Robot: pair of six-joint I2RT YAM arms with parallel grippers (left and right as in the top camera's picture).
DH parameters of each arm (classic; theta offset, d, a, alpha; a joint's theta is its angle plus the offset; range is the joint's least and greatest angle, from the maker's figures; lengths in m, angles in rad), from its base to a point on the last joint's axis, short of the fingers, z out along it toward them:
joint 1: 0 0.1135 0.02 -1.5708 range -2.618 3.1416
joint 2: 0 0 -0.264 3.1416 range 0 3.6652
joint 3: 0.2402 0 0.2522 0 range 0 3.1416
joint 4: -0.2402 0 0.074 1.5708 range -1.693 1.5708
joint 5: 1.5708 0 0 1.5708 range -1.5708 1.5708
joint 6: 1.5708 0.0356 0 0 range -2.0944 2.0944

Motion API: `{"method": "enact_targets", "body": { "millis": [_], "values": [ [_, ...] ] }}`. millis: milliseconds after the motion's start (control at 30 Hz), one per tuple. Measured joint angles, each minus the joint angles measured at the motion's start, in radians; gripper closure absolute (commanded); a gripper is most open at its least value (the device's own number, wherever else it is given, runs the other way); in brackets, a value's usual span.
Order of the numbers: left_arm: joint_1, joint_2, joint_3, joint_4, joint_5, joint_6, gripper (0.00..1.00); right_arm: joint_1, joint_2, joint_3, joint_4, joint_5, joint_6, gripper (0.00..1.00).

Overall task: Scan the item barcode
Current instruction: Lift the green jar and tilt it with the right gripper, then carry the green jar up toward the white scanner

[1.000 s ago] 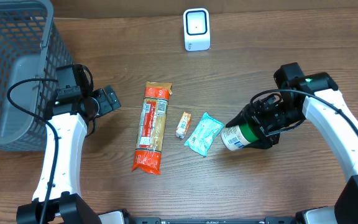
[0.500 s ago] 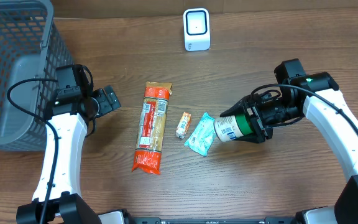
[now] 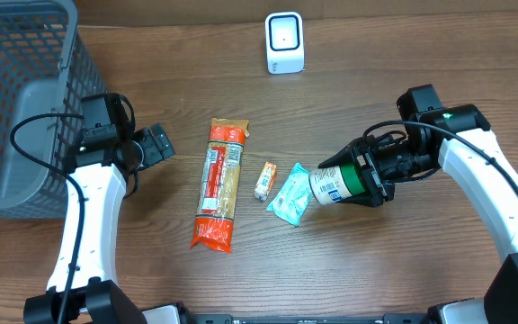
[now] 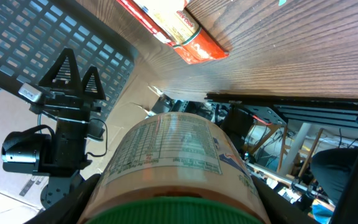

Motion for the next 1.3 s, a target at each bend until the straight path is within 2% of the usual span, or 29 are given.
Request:
{"method": "enact_targets", "body": {
  "millis": [267,433,633,867,1100,1300],
  "values": [
    [0.0,0.0,0.0,0.0,0.0,0.0,0.0,0.0,0.0,0.0,0.0,0.015,0.002,0.96],
    [0.0,0.0,0.0,0.0,0.0,0.0,0.0,0.0,0.0,0.0,0.05,0.133,0.003,0.96],
    [0.0,0.0,0.0,0.0,0.0,0.0,0.0,0.001,0.0,0.0,0.133,0.457,0.002,0.96],
    [0.0,0.0,0.0,0.0,0.0,0.0,0.0,0.0,0.0,0.0,0.142,0.873,-0.013,0.96],
    [0.0,0.0,0.0,0.0,0.0,0.0,0.0,0.0,0.0,0.061,0.14,0.877,-0.191,0.96],
    [0.0,0.0,0.0,0.0,0.0,0.0,0.0,0.0,0.001,0.31,-0.015,0.875,-0.321,0.96]
  ]
}}
